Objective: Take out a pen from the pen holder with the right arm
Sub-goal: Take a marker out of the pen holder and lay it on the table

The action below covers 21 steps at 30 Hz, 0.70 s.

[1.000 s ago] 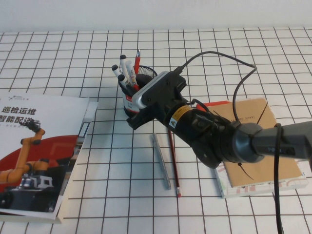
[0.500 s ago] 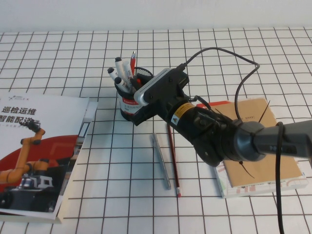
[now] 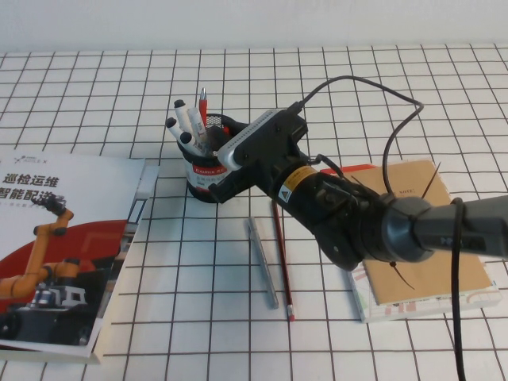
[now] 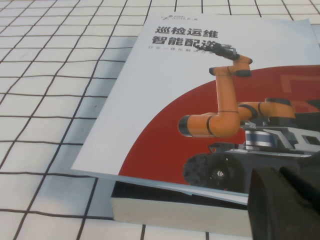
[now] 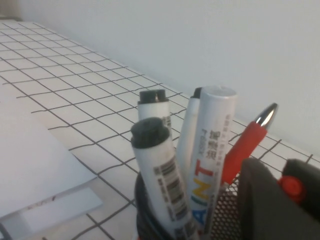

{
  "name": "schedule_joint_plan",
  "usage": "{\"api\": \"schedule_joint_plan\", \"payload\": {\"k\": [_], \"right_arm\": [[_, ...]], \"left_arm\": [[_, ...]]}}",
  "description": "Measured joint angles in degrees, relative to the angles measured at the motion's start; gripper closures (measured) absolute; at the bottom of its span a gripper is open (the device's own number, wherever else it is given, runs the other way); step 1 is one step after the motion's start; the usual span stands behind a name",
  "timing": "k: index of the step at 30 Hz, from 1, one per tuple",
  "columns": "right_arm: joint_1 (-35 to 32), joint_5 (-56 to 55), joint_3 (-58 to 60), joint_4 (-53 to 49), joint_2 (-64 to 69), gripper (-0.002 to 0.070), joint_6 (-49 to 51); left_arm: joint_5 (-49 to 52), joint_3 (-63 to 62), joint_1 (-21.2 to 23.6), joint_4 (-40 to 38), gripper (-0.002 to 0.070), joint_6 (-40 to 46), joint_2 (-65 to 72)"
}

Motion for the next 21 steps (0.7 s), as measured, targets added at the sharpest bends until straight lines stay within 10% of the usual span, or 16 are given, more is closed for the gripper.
{"api": "schedule_joint_plan", "payload": {"k": [21], "right_arm": [[0.0,9.6,0.0,2.3,-18.6,0.0619,-3.1]], "left_arm": [[0.0,0.0,0.0,0.0,0.0678,0.0,0.0]]}}
